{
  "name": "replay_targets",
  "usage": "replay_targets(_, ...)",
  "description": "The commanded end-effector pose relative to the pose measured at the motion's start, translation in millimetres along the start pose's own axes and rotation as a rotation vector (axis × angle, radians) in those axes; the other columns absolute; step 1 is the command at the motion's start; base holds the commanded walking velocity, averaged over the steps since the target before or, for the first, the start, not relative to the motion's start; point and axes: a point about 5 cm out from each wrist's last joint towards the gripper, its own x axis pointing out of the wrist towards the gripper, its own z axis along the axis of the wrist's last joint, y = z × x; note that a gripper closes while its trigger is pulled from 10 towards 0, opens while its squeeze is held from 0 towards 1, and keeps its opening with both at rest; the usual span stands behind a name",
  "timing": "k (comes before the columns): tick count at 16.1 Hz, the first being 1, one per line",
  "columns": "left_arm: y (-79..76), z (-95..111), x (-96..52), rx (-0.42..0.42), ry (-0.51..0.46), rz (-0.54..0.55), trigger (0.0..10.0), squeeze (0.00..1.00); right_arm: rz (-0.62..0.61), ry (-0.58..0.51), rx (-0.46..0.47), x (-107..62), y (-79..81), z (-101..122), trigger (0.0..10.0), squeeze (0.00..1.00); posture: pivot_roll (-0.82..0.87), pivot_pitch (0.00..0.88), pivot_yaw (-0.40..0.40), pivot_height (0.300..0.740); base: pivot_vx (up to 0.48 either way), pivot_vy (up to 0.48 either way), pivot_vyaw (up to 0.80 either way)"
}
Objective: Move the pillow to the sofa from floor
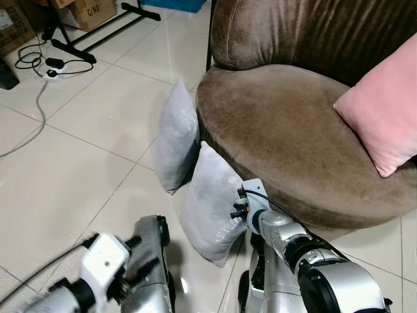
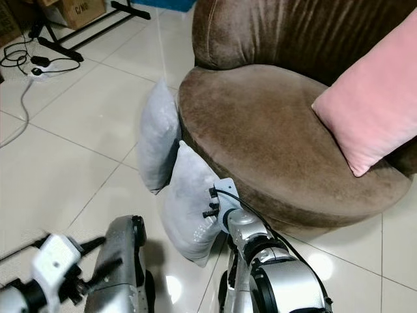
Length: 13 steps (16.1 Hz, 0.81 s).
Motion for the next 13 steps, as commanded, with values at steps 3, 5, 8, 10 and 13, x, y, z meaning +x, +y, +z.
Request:
replay_targets(3, -2.7, -10.1, 18.2, 0.018, -0.007, 0.009, 10.0, 0.00, 0.016, 0.015, 0.006, 0.1, 1.2, -2.2, 0.0, 0.00, 0.30, 0.091, -0.029, 0.499, 0.000, 0.000, 0.00)
replay_targets(5, 3.4, -11.0, 30.2, 0.044, -0.036, 0.047, 10.0, 0.00, 0.064, -0.052, 0.004, 0.2, 3.8, 14.3, 0.0, 0.00, 0.28, 0.058, -0.041, 0.499, 0.000, 0.000, 0.00)
replay_targets(8, 25.4, -1.3, 46.9, 0.051, -0.137, 0.168, 10.0, 0.00, 0.174, -0.201, 0.065, -3.3, 6.5, 52.4, 0.0, 0.00, 0.25, 0.008, -0.060, 0.499, 0.000, 0.000, 0.00)
replay_targets(10, 45.8, 8.6, 60.0, 0.031, -0.213, 0.249, 10.0, 0.00, 0.219, -0.296, 0.135, -8.6, 2.5, 77.4, 0.0, 0.00, 0.23, 0.000, -0.070, 0.499, 0.000, 0.000, 0.00)
replay_targets(13, 48.6, 23.6, 91.1, 0.042, -0.316, 0.204, 10.0, 0.00, 0.261, -0.508, 0.271, -27.5, -15.7, 123.3, 0.0, 0.00, 0.19, 0.000, -0.075, 0.499, 0.000, 0.000, 0.00)
